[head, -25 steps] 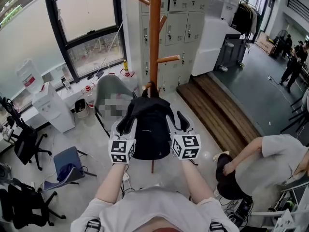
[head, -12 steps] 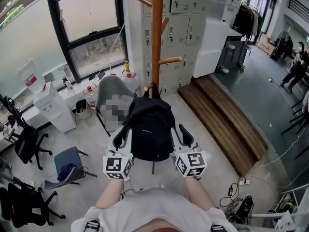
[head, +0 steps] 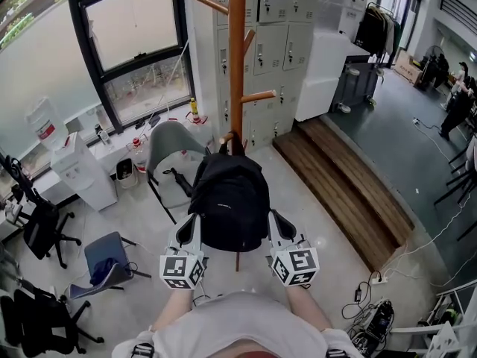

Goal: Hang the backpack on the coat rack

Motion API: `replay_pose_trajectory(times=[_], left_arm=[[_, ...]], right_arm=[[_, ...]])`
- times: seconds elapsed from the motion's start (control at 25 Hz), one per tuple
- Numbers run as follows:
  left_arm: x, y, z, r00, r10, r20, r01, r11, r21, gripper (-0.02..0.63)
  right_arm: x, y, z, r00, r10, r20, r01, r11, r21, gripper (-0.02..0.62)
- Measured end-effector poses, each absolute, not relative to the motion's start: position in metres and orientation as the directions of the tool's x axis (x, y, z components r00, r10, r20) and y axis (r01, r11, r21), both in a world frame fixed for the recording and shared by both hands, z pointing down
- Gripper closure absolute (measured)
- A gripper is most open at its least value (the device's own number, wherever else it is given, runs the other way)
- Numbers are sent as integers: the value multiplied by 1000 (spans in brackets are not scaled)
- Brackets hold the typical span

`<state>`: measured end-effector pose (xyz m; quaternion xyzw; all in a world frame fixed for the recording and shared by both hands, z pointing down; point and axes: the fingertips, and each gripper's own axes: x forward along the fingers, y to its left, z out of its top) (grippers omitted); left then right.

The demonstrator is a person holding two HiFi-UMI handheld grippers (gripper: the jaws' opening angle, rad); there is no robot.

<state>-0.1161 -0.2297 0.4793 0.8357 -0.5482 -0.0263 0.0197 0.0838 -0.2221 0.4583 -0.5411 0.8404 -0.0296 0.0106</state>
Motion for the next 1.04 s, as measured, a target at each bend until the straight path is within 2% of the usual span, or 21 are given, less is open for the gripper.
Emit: replay_pose_trajectory(times=[1.04], left_arm=[[-128, -229, 512, 400, -915, 56, -916, -398, 46, 595]], right_arm=[[91, -219, 486, -383, -921, 77, -922, 376, -90, 586]])
